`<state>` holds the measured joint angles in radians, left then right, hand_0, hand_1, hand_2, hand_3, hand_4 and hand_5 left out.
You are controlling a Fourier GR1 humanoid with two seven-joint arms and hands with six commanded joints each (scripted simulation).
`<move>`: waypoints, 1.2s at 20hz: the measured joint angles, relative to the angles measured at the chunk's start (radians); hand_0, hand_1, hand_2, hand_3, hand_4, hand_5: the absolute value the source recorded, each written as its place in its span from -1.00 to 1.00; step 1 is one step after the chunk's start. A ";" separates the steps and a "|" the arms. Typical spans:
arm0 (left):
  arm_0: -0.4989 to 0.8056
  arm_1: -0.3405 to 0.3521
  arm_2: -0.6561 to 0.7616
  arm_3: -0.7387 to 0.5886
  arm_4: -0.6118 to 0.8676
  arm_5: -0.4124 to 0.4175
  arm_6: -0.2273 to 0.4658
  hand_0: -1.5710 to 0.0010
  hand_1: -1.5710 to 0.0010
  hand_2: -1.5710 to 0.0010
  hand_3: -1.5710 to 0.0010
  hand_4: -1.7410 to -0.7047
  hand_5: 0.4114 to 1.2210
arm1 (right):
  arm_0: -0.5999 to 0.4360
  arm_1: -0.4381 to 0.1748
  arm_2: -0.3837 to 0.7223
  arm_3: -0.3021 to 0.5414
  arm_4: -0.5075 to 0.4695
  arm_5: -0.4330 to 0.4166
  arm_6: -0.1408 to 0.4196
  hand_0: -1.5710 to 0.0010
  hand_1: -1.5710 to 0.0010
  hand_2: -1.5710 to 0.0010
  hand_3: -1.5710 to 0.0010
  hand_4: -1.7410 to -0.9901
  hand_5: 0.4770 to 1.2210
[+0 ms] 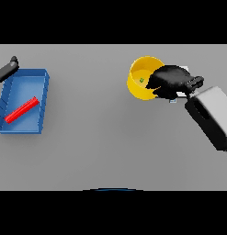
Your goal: Pick up the red beaker and tilt it to pour out 1 green nut into yellow bowl. Pick up the yellow bowl and place it on the metallic measuring scale.
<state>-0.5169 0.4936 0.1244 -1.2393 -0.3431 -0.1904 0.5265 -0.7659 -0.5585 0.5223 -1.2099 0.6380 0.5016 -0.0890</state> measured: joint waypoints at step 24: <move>0.010 -0.009 0.004 -0.019 -0.001 0.006 0.058 1.00 1.00 1.00 1.00 0.74 -0.11 | -0.116 0.008 -0.020 0.544 0.042 -0.197 -0.087 -0.79 -0.50 -0.65 -0.96 -0.81 1.00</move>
<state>-0.5069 0.4846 0.1280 -1.2579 -0.3440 -0.1841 0.5848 -0.8819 -0.5509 0.5025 -0.6663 0.6797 0.3047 -0.1761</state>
